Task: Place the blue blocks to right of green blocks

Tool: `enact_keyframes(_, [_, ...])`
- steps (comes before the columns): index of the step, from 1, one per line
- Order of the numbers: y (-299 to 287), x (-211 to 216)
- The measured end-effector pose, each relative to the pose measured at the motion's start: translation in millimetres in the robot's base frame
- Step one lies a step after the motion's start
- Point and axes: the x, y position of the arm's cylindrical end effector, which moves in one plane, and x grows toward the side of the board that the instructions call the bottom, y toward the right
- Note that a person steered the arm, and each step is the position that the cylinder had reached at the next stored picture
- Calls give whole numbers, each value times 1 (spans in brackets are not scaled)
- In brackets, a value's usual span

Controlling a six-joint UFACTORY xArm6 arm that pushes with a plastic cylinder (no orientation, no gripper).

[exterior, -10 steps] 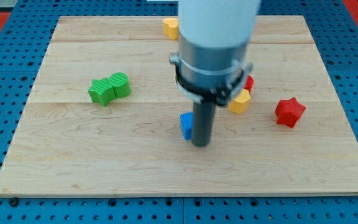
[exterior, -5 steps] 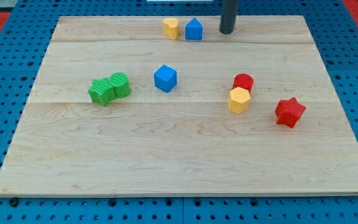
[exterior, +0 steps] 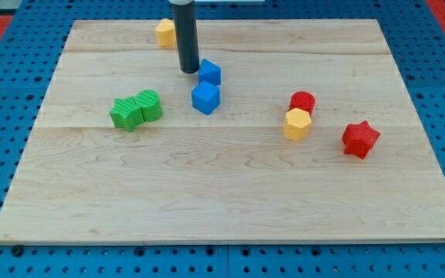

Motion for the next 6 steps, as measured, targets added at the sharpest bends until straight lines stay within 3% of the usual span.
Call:
enact_keyframes(1, [17, -16])
enact_keyframes(2, [42, 28])
enact_keyframes(3, [30, 36])
enact_keyframes(5, [-102, 4])
enact_keyframes(6, [-106, -45])
